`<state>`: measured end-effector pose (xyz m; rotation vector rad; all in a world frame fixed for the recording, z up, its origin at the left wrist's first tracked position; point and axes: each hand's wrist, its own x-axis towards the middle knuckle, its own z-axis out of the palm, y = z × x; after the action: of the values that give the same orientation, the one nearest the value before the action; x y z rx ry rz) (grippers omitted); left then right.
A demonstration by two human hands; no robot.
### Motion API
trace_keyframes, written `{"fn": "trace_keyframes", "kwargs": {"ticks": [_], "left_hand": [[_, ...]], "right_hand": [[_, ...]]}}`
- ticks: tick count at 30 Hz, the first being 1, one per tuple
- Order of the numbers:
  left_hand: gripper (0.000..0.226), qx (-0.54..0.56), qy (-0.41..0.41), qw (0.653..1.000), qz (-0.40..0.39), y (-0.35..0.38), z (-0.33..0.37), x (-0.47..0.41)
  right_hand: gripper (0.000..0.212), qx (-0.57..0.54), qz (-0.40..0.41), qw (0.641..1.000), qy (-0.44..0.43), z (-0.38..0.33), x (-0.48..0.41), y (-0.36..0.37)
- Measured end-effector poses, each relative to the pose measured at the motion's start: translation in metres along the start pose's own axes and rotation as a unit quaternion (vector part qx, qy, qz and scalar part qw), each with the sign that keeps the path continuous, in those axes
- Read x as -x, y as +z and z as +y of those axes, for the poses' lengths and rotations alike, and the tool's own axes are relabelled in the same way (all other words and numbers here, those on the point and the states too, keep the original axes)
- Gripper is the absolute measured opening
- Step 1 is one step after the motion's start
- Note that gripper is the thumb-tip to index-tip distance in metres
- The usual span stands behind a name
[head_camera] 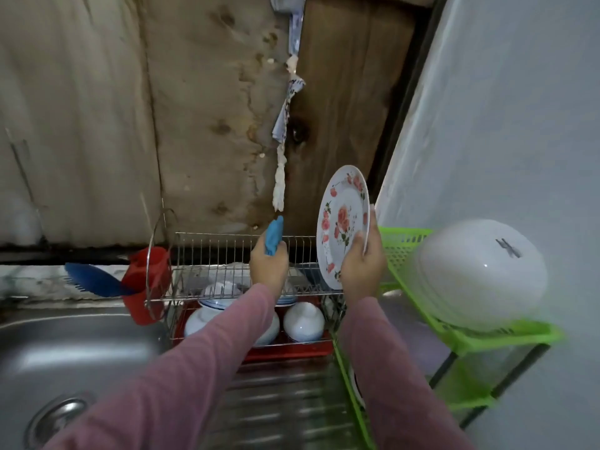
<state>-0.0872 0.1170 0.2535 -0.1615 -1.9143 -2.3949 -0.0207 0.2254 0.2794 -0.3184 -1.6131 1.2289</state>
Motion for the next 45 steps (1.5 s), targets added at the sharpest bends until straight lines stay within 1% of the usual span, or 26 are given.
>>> {"fn": "trace_keyframes", "kwargs": {"ticks": [4, 8, 15, 18, 21, 23, 25, 28, 32, 36, 39, 41, 43, 45], "left_hand": [[0.043, -0.009, 0.012, 1.000, 0.017, 0.013, -0.009, -0.006], [0.044, -0.024, 0.014, 0.999, 0.022, 0.022, -0.016, -0.014], [0.044, -0.043, 0.011, 0.999, 0.030, 0.027, -0.032, -0.017], [0.041, -0.037, 0.012, 0.999, 0.031, 0.027, -0.035, -0.015], [0.041, -0.033, 0.022, 0.999, 0.025, 0.026, -0.033, -0.006], [0.042, -0.023, 0.024, 0.999, 0.018, 0.024, -0.031, 0.004], [0.038, -0.002, 0.024, 0.999, 0.021, 0.021, -0.026, 0.013], [0.033, 0.038, 0.027, 0.998, 0.040, 0.009, -0.014, 0.029], [0.030, 0.072, 0.010, 0.996, 0.053, -0.027, -0.008, 0.054], [0.023, 0.061, -0.011, 0.996, 0.070, -0.084, -0.013, 0.088], [0.030, 0.060, -0.031, 0.994, 0.084, -0.134, -0.020, 0.118], [0.030, 0.060, -0.052, 0.991, 0.110, -0.168, -0.023, 0.136], [0.028, 0.060, -0.076, 0.985, 0.145, -0.203, -0.022, 0.154], [0.025, 0.053, -0.095, 0.980, 0.164, -0.240, -0.021, 0.172]], "right_hand": [[0.048, 0.011, -0.025, 1.000, 0.003, 0.020, -0.017, 0.010], [0.051, 0.003, -0.042, 0.998, 0.044, 0.032, -0.027, 0.016], [0.051, 0.055, -0.069, 0.994, 0.060, 0.051, -0.017, 0.011], [0.058, 0.079, -0.079, 0.994, 0.017, 0.045, -0.019, 0.006], [0.057, 0.141, -0.054, 0.984, -0.090, 0.035, -0.013, 0.004], [0.054, 0.155, -0.044, 0.977, -0.139, 0.028, -0.005, 0.006], [0.052, 0.152, -0.058, 0.972, -0.169, 0.024, 0.006, 0.009], [0.052, 0.139, -0.115, 0.967, -0.181, 0.023, 0.030, 0.011], [0.057, 0.116, -0.209, 0.962, -0.129, 0.019, 0.071, 0.009], [0.058, 0.104, -0.285, 0.951, -0.061, 0.013, 0.118, 0.009], [0.058, 0.088, -0.335, 0.938, -0.006, 0.012, 0.164, 0.010], [0.062, 0.072, -0.350, 0.933, 0.032, 0.006, 0.200, 0.015], [0.059, 0.057, -0.379, 0.921, 0.067, -0.004, 0.238, 0.022], [0.054, 0.044, -0.426, 0.898, 0.103, -0.016, 0.275, 0.031]]}}
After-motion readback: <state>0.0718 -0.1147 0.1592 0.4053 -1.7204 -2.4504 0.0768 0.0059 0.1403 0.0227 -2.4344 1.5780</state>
